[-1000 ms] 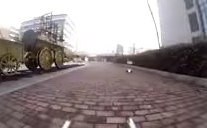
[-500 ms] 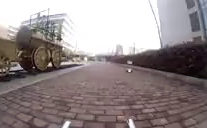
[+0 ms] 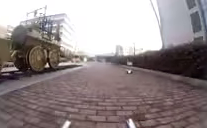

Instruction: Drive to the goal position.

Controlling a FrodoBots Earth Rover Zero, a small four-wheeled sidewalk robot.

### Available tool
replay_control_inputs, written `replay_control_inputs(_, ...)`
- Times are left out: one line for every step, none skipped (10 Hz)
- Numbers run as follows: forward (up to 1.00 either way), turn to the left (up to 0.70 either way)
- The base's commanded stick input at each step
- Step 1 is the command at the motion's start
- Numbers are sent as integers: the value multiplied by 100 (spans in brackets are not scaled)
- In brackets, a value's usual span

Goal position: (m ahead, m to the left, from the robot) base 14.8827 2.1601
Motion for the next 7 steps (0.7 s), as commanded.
replay_control_inputs(70, -12)
replay_control_inputs(70, -12)
replay_control_inputs(70, -12)
replay_control_inputs(70, -12)
replay_control_inputs(70, -12)
replay_control_inputs(70, -12)
replay_control_inputs(70, -13)
